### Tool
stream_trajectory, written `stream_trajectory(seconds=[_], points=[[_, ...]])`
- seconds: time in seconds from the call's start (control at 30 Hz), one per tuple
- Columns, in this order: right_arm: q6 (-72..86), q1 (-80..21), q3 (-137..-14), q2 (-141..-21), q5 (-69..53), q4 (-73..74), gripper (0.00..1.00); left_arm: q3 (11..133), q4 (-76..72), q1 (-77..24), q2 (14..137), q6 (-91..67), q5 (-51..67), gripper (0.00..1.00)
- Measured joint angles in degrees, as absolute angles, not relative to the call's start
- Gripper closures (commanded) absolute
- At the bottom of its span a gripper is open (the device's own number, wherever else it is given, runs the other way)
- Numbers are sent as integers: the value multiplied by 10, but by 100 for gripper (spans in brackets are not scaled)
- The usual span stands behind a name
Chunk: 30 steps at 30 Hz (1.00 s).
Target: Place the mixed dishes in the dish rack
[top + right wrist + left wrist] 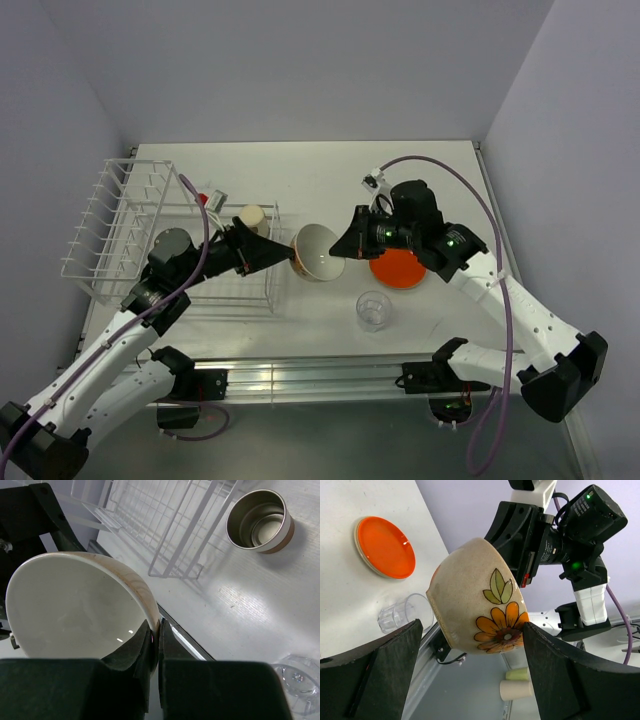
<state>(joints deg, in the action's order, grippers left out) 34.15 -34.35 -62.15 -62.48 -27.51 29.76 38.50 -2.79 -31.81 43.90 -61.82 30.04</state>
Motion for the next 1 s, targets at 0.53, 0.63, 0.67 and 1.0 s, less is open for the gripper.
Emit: stream_trajectory(seconds=[0.53,0.63,0.67,1.0], points=[[346,-342,-647,-652,-263,305,100,385,-93,-344,481,-649,276,12],[342,-342,-656,-652,-262,311,100,380,-109,-350,481,-657,268,10],[341,-343,-658,-652,-262,310,100,378,-116,-353,482,-660,268,11],[331,-347,-666,-658,-248,314,100,369,-138,-373,494,-679,256,30]])
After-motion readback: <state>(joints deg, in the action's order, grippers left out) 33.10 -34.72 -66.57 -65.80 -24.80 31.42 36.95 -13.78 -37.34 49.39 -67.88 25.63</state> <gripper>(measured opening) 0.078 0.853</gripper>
